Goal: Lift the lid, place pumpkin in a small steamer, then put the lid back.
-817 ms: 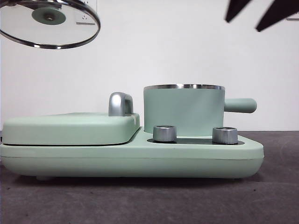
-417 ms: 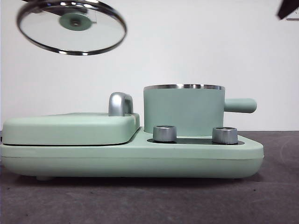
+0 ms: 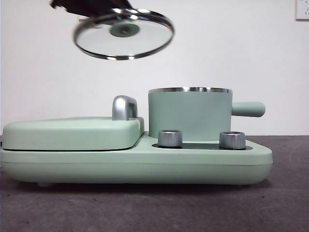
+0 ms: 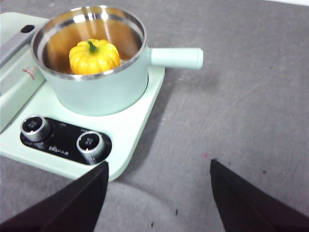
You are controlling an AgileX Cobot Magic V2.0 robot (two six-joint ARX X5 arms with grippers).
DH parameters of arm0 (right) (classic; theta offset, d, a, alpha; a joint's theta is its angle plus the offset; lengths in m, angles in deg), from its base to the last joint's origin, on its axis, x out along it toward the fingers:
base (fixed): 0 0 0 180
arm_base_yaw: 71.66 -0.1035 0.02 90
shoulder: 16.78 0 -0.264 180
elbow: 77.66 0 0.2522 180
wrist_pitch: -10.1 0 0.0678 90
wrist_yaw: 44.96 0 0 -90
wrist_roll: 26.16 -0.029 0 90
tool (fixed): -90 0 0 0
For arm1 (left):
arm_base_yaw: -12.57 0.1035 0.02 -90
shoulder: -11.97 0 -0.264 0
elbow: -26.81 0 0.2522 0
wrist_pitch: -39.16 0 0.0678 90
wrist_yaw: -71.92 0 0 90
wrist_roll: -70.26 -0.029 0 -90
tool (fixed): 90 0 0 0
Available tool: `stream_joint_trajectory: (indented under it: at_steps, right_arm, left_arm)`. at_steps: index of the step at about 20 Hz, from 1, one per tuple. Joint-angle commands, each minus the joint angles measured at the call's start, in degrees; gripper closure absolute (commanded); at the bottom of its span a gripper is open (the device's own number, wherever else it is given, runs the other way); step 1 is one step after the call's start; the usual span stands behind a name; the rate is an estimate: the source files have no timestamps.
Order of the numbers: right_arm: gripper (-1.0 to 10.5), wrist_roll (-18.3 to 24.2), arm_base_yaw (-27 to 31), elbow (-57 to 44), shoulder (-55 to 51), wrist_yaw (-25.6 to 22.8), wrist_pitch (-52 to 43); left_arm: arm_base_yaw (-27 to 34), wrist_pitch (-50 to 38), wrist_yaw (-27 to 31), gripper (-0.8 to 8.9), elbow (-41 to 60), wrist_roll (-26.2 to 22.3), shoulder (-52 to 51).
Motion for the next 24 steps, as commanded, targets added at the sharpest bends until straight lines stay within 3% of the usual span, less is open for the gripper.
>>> stream_joint_trajectory:
  at_steps: [1, 4, 13, 17, 24]
  right_arm:
    - [6.2, -2.47, -0.39, 0.28, 0.13, -0.17, 0.94]
    - [6.2, -2.95, -0.39, 0.28, 0.13, -0.17, 2.60]
    - [6.2, -5.05, -0.39, 0.28, 0.13, -0.17, 4.26]
    - [6.2, -5.03, -0.39, 0.28, 0.15, -0.17, 4.31]
    - [6.2, -5.44, -0.39, 0.28, 0.15, -0.20, 4.33]
  left_arm:
    - [-1.57, -5.29, -0.15, 8.04, -1.68, -0.24, 2.82]
    - [-3.52, -9.01, -0.11, 8.04, -3.43, -1.81, 7.23]
    - [-7.41, -9.35, 2.95, 8.04, -13.66, -9.51, 20.04]
    - [-7.65, -15.37, 5.22, 8.04, -14.23, -10.08, 23.30]
    - [-7.67, -17.90, 5.20, 8.04, -14.27, -9.99, 27.26]
